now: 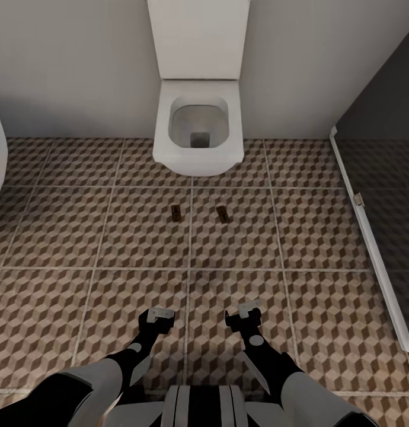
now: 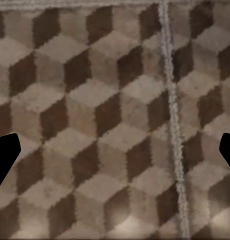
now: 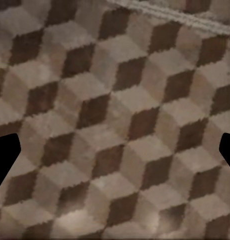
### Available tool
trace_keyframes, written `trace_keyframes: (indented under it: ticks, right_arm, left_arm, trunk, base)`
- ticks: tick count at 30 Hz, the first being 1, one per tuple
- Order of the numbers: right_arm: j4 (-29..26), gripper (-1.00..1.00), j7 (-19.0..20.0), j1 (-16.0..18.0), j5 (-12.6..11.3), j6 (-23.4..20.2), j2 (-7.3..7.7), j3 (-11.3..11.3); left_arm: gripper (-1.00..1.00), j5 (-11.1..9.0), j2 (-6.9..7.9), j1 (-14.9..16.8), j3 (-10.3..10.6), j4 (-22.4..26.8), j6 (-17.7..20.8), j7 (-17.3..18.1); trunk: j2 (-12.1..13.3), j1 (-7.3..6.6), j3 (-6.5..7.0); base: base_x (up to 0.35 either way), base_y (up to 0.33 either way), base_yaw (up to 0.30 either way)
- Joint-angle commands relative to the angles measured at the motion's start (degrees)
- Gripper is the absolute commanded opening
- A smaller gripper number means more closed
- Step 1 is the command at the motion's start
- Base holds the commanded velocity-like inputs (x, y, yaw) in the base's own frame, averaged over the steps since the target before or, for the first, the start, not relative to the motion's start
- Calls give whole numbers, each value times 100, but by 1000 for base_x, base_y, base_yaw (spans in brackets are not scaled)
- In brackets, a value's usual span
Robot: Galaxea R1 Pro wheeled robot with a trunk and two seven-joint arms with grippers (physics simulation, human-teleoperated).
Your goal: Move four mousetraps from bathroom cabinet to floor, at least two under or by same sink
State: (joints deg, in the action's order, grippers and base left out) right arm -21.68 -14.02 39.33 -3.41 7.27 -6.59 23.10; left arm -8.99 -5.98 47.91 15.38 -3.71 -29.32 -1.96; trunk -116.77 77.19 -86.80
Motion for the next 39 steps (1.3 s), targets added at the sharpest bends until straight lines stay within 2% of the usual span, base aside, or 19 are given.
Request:
trace_keyframes:
  ticks: [1, 27, 39]
  right_arm:
    - [6, 100, -39, 5, -37, 19, 4, 45]
    - [54, 100, -31, 5, -36, 33, 40, 38]
    - [63, 100, -38, 5, -37, 320, 52, 42]
  left_arm:
    - [100, -41, -5, 8, 49, -25, -38, -14]
    - [100, -41, -17, -39, 48, -32, -33, -14]
    - [100, -41, -23, -68, 45, -33, -30, -23]
  trunk:
    - [40, -23, 16]
    - [1083, -594, 483]
    - [1564, -858, 698]
  base:
    - [0, 0, 0]
    - [0, 0, 0]
    - [0, 0, 0]
